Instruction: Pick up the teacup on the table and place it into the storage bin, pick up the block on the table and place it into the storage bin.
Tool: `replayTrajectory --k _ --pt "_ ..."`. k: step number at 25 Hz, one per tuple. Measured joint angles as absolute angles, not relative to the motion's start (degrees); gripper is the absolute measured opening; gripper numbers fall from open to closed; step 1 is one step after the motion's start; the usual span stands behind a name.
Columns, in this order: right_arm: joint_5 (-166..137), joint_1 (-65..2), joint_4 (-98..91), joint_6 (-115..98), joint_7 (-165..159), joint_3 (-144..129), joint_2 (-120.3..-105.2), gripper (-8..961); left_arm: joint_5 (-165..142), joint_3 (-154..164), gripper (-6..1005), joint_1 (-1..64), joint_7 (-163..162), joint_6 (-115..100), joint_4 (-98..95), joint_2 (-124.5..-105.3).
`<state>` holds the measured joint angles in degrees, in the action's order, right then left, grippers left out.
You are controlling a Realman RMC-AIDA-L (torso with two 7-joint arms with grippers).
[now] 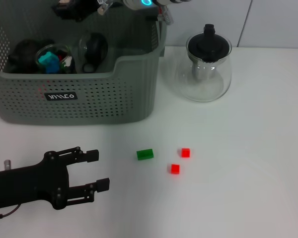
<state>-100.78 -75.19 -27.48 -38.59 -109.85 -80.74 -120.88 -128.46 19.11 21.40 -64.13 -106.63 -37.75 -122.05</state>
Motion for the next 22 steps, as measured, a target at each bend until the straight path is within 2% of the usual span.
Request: replayTrajectory --k 10,13,15,20,22 --pt "-100.8 -74.6 -28.3 -38.1 -110.1 -81.7 -120.96 572 -128.0 18.4 736 21.0 -64.2 -106.3 -37.7 -122.1" --pt "-100.7 -72.1 -32.9 -39.7 -110.1 -81.6 -120.67 582 -128.0 18.4 736 21.0 -64.2 -106.3 -37.7 -122.15" --pt "-100.0 -67.3 -41.0 -42.0 -110.1 -81.2 -120.58 589 -127.8 18.3 736 21.0 -64.2 -106.4 -37.7 -122.17" --pt "-89.4 -48.9 -63.5 -49.6 -105.0 -80.7 -120.4 830 -127.1 18.3 735 21.1 -64.0 -106.6 -37.7 -122.17" --pt "-84.0 -40.6 -68.6 -55.4 -101.4 -79.9 -120.2 860 -127.1 18.3 735 21.2 -64.0 -106.4 -37.6 -122.19"
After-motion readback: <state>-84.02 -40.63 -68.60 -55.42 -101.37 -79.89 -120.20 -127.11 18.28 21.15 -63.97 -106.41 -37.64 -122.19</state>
